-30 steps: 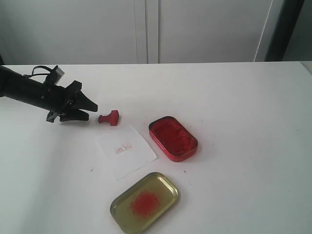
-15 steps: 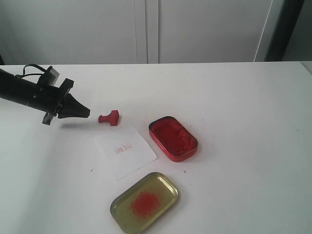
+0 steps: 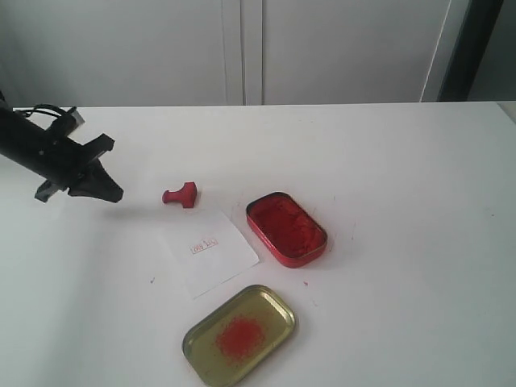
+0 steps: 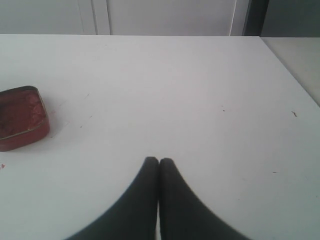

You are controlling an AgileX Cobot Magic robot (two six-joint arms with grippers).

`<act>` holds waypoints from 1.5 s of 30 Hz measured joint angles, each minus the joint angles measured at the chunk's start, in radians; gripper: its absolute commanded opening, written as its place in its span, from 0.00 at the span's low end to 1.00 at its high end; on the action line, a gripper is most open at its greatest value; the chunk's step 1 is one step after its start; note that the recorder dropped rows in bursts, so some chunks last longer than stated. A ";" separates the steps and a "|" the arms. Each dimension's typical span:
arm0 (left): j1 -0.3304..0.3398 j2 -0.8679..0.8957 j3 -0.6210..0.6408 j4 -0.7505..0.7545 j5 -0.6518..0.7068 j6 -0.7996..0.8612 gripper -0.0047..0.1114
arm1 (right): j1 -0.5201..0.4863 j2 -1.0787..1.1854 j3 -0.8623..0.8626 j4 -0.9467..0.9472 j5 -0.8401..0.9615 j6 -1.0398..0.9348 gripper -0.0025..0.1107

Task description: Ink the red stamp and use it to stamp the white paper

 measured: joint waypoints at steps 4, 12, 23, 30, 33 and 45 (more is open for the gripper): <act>0.000 -0.069 0.012 0.113 -0.031 -0.058 0.04 | 0.000 0.000 0.000 0.000 0.000 0.000 0.02; 0.000 -0.176 0.093 0.257 -0.117 -0.124 0.04 | 0.000 0.000 0.000 0.000 0.000 0.000 0.02; -0.110 -0.367 0.296 0.703 -0.237 -0.350 0.04 | 0.000 0.000 0.000 0.000 0.000 0.000 0.02; -0.121 -0.438 0.389 0.767 -0.243 -0.415 0.04 | 0.000 0.000 0.000 0.000 0.000 0.000 0.02; -0.121 -0.469 0.434 0.767 -0.246 -0.415 0.04 | 0.000 0.000 0.000 0.000 0.000 0.000 0.02; -0.121 -0.656 0.619 0.767 -0.264 -0.416 0.04 | 0.000 0.000 0.000 0.000 0.000 0.000 0.02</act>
